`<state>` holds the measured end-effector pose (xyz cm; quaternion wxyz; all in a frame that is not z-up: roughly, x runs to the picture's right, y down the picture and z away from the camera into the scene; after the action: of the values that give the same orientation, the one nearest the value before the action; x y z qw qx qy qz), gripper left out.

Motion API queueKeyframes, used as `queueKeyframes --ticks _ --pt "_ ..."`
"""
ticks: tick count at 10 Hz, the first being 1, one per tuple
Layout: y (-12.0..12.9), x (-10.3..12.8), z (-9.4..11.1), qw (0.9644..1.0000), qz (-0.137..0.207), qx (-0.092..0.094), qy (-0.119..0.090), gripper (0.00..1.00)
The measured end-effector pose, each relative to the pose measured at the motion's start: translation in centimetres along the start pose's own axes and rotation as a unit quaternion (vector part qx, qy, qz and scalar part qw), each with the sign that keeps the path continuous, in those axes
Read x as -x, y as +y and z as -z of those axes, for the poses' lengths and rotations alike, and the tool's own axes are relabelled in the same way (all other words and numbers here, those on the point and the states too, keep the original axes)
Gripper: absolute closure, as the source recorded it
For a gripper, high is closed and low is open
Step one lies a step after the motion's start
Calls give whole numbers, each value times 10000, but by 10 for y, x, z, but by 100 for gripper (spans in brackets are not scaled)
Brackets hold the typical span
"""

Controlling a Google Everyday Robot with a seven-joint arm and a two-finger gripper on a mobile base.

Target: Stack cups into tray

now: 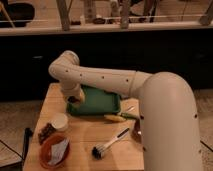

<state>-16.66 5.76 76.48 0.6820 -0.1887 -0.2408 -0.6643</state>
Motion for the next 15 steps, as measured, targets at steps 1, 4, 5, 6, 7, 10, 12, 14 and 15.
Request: queueKeyframes --ticks 1,4,5,6,7,10,12,14,15 --pt "4 -9 -4 9999 -145 -6 11 98" --pt "18 -26 -15 9989 -467 1 -3 98" --pt "24 -32 -21 9984 -573 16 -11 98" --pt "27 -33 -23 9980 -630 13 -42 98" --pt "31 -35 -29 9975 -697 18 -72 98" --pt "46 -38 -48 9955 -930 -4 -185 98" --pt "59 -40 -58 9933 -1137 -36 -183 86" --pt "64 -41 -64 9917 -1269 -94 -183 65" --pt "68 -43 -66 9910 -1318 -114 -188 55"
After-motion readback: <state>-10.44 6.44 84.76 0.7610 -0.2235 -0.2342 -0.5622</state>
